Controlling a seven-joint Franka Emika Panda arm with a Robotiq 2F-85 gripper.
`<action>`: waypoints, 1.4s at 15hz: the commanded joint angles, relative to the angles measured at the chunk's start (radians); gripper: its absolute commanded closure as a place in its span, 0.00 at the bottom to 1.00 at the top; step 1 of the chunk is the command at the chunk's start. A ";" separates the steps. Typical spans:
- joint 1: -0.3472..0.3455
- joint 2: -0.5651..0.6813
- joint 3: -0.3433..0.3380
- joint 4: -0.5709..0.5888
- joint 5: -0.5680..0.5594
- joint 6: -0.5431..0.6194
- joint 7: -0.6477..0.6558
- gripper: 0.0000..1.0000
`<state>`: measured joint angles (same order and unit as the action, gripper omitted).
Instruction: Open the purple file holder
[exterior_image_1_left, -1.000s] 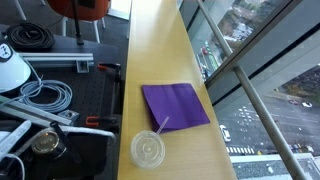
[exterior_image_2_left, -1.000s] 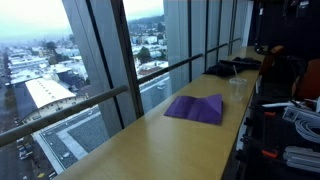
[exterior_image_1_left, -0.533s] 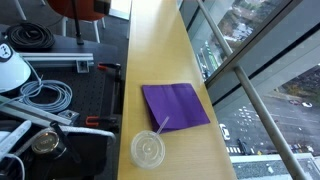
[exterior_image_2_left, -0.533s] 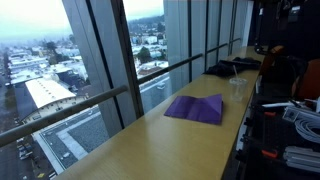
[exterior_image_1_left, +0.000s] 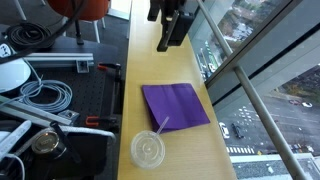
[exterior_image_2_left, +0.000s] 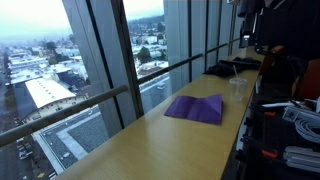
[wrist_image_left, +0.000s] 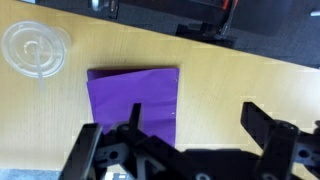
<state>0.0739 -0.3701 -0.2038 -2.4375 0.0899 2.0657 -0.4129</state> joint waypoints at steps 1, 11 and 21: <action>-0.009 0.251 -0.003 0.180 0.086 0.064 -0.065 0.00; -0.225 0.845 0.097 0.717 0.152 -0.002 -0.097 0.00; -0.353 1.103 0.143 0.975 0.116 -0.245 -0.028 0.00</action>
<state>-0.2414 0.6892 -0.0830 -1.5260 0.2238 1.9003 -0.4660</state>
